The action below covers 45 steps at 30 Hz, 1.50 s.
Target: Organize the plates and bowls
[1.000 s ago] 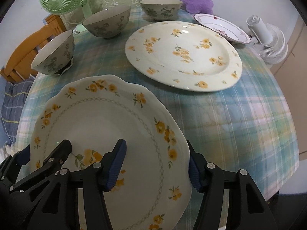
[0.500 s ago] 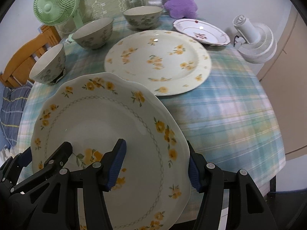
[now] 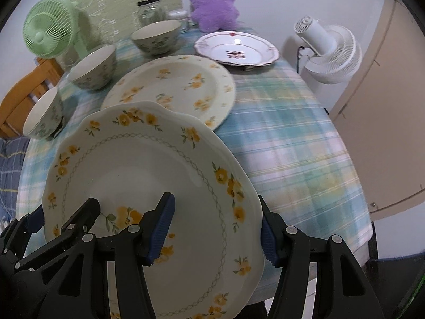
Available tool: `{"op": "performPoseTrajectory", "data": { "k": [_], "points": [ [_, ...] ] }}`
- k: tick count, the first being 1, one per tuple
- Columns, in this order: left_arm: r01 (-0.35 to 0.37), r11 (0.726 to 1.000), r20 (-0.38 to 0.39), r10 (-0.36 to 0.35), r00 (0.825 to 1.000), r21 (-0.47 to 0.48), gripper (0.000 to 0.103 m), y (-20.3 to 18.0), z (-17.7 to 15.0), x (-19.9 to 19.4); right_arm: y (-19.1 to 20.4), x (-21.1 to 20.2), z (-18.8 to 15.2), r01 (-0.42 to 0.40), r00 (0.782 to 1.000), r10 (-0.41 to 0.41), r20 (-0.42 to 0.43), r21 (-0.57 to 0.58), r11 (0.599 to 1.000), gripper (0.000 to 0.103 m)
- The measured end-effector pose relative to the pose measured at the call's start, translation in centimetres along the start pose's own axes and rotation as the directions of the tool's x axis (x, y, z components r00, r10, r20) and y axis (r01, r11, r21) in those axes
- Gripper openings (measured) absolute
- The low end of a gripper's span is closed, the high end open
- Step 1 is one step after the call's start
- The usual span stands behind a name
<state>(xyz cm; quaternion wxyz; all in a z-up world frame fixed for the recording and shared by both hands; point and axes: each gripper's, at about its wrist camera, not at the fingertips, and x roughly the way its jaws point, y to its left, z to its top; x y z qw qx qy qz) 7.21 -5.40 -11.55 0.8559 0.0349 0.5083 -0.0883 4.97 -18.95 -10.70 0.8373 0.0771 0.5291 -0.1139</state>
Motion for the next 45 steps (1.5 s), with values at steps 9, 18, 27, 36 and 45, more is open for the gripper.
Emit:
{"op": "performPoseTrajectory", "data": {
  "k": [9, 18, 27, 36, 45],
  "points": [
    [0.039, 0.997, -0.015, -0.038, 0.999, 0.068, 0.071, -4.3, 1.0, 1.1, -4.4, 0.6, 1.0, 0.041, 0.999, -0.040, -0.004, 0.063, 0.997, 0.064],
    [0.069, 0.993, -0.031, -0.066, 0.997, 0.099, 0.071, -8.9, 1.8, 2.3, -8.9, 1.5, 1.9, 0.072, 0.997, -0.071, -0.013, 0.099, 0.992, 0.064],
    [0.089, 0.982, -0.056, -0.080, 0.995, 0.167, 0.071, -13.2, 2.1, 4.1, -13.4, 3.1, 2.5, 0.120, 0.993, -0.116, -0.034, 0.148, 0.982, 0.064],
    [0.088, 0.977, -0.077, -0.075, 0.994, 0.195, 0.072, -15.3, 2.5, 5.9, -15.9, 5.0, 2.7, 0.133, 0.990, -0.123, -0.063, 0.187, 0.973, 0.064],
    [0.057, 0.973, -0.048, -0.047, 0.998, 0.226, 0.073, -16.0, 2.8, 6.5, -16.1, 6.4, 3.0, 0.139, 0.989, -0.125, -0.081, 0.208, 0.968, 0.064]
  ]
}}
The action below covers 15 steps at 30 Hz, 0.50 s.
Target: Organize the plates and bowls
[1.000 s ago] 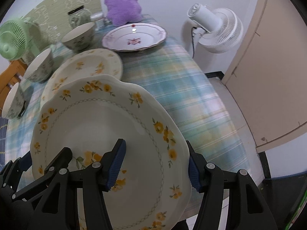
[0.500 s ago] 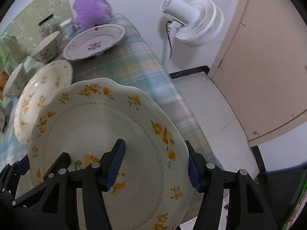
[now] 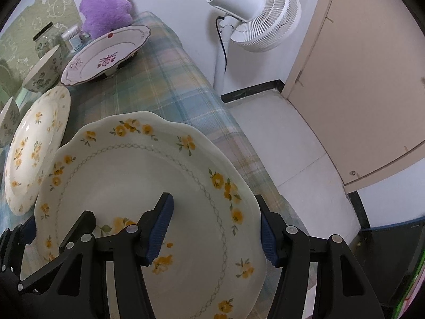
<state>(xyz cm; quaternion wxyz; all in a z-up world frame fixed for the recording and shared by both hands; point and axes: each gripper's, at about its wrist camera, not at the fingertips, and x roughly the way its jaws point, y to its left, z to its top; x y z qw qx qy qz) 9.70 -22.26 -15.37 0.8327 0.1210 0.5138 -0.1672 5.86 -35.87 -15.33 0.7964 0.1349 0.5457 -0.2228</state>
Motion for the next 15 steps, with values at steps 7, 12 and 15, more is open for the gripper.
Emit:
{"op": "performPoseTrajectory", "data": {
  "k": [7, 12, 15],
  "points": [
    [0.020, 0.999, -0.015, -0.019, 1.000, 0.025, 0.080, 0.0, 0.1, 0.2, 0.3, 0.1, 0.0, -0.005, 1.000, 0.005, -0.001, -0.004, 1.000, 0.068],
    [0.046, 0.999, -0.017, -0.046, 0.999, 0.027, 0.093, 0.1, -0.3, -0.6, 0.5, -0.4, -0.3, -0.024, 1.000, 0.024, 0.012, -0.032, 0.999, 0.082],
    [0.055, 0.998, -0.018, -0.055, 0.998, 0.016, 0.097, 0.5, -0.6, -1.2, 0.9, -1.6, -0.6, -0.030, 0.998, 0.033, 0.044, -0.054, 0.998, 0.089]
  ]
}}
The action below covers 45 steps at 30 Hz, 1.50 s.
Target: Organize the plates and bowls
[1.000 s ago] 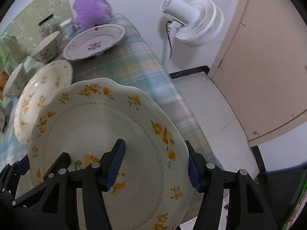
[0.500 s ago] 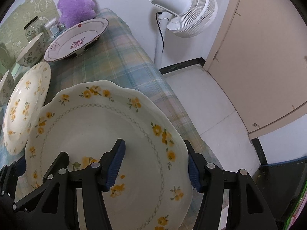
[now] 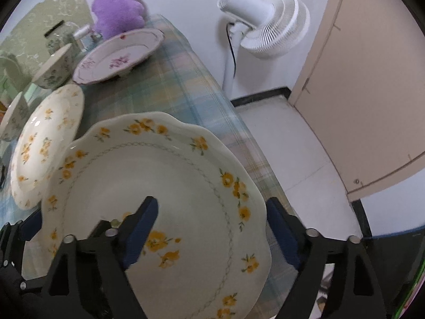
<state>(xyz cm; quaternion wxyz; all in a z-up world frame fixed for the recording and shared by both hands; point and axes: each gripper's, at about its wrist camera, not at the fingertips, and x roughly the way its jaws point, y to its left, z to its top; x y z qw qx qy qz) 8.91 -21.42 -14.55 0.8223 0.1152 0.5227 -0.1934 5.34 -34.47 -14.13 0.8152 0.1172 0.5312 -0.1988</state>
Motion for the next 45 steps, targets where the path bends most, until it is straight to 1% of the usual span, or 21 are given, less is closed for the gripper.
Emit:
{"op": "performPoseTrajectory", "data": {
  "k": [5, 10, 14, 21, 23, 26, 30, 33, 36, 38, 42, 45],
  "points": [
    [0.002, 0.999, 0.015, -0.001, 1.000, -0.032, 0.101, 1.1, -0.4, -1.7, 0.4, -1.6, -0.5, -0.017, 1.000, 0.017, 0.014, -0.007, 1.000, 0.090],
    [0.003, 0.998, 0.042, -0.001, 0.999, -0.063, 0.103, 2.1, -0.8, -3.7, 1.4, -4.0, -0.8, -0.027, 0.998, 0.029, 0.058, -0.031, 0.999, 0.090],
    [0.002, 0.997, 0.087, 0.005, 0.996, -0.083, 0.103, 3.2, -0.7, -5.6, 2.4, -5.6, -0.4, -0.057, 0.996, 0.061, 0.070, -0.052, 0.997, 0.090],
    [-0.018, 0.991, 0.158, 0.039, 0.987, -0.134, 0.102, 5.9, -0.7, -8.7, 5.5, -9.5, -0.2, -0.104, 0.977, 0.125, 0.170, -0.129, 0.986, 0.090],
    [-0.025, 0.989, 0.153, 0.048, 0.987, -0.148, 0.102, 6.9, -0.6, -9.5, 6.3, -10.4, -0.3, -0.119, 0.974, 0.140, 0.179, -0.123, 0.985, 0.090],
    [-0.041, 0.988, 0.185, 0.068, 0.980, -0.146, 0.101, 8.2, -0.5, -11.1, 7.6, -11.8, -0.1, -0.125, 0.971, 0.145, 0.188, -0.116, 0.985, 0.089],
    [-0.062, 0.984, 0.212, 0.097, 0.972, -0.167, 0.101, 10.0, -0.2, -12.6, 9.9, -13.6, 0.2, -0.126, 0.964, 0.158, 0.212, -0.157, 0.980, 0.089],
    [-0.070, 0.980, 0.224, 0.112, 0.968, -0.188, 0.101, 11.1, 0.1, -13.3, 11.3, -14.5, 0.7, -0.123, 0.962, 0.159, 0.223, -0.167, 0.978, 0.089],
    [-0.088, 0.975, 0.241, 0.137, 0.961, -0.205, 0.101, 12.2, 0.8, -13.7, 12.5, -14.9, 1.6, -0.167, 0.952, 0.206, 0.226, -0.181, 0.969, 0.089],
    [-0.097, 0.972, 0.246, 0.149, 0.958, -0.212, 0.100, 12.7, 1.2, -13.6, 13.2, -14.9, 2.1, -0.175, 0.949, 0.217, 0.228, -0.191, 0.966, 0.089],
    [-0.107, 0.968, 0.241, 0.162, 0.957, -0.226, 0.099, 13.6, 2.2, -12.9, 14.6, -14.4, 3.4, -0.170, 0.952, 0.216, 0.216, -0.214, 0.962, 0.090],
    [-0.099, 0.967, 0.241, 0.157, 0.958, -0.237, 0.098, 14.5, 3.0, -11.9, 15.4, -13.7, 4.2, -0.168, 0.952, 0.216, 0.217, -0.219, 0.961, 0.089]
  ]
}}
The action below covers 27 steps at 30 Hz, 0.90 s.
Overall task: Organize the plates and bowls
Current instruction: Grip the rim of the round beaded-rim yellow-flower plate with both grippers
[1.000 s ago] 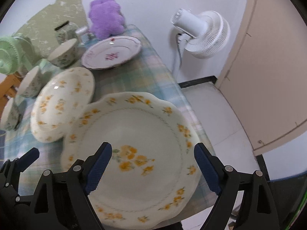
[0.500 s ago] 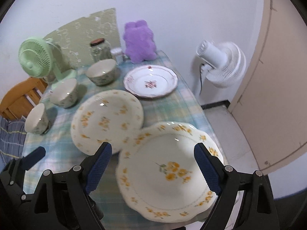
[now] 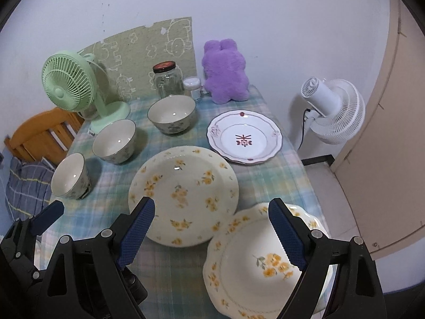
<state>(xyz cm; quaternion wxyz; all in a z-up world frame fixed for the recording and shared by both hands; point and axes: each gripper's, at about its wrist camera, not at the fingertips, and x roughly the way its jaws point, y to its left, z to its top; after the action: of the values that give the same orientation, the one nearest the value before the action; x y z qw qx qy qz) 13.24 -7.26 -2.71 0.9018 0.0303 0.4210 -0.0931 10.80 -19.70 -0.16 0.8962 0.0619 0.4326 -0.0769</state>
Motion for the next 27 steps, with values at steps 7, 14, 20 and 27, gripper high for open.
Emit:
{"op": "performPoseTrajectory", "data": {
  "k": [7, 14, 20, 27],
  "points": [
    [-0.012, 1.000, -0.024, 0.012, 1.000, -0.003, 0.097, 0.6, 1.2, 4.4, -0.2, 4.4, 1.6, -0.013, 1.000, 0.014, -0.023, 0.036, 0.999, 0.089],
    [-0.025, 0.999, -0.109, 0.022, 0.994, -0.026, 0.093, 1.4, 1.7, 9.5, -0.5, 9.7, 2.2, 0.023, 0.998, -0.020, -0.061, 0.050, 0.998, 0.087],
    [-0.018, 1.000, -0.142, 0.017, 0.990, -0.006, 0.092, 1.1, 1.6, 12.6, -1.0, 13.7, 2.2, 0.039, 0.993, -0.031, -0.113, 0.072, 0.997, 0.085],
    [-0.030, 0.999, -0.187, 0.032, 0.982, 0.015, 0.092, 0.7, 1.6, 15.2, -1.3, 17.0, 2.1, 0.063, 0.984, -0.050, -0.173, 0.069, 0.996, 0.085]
  ]
}}
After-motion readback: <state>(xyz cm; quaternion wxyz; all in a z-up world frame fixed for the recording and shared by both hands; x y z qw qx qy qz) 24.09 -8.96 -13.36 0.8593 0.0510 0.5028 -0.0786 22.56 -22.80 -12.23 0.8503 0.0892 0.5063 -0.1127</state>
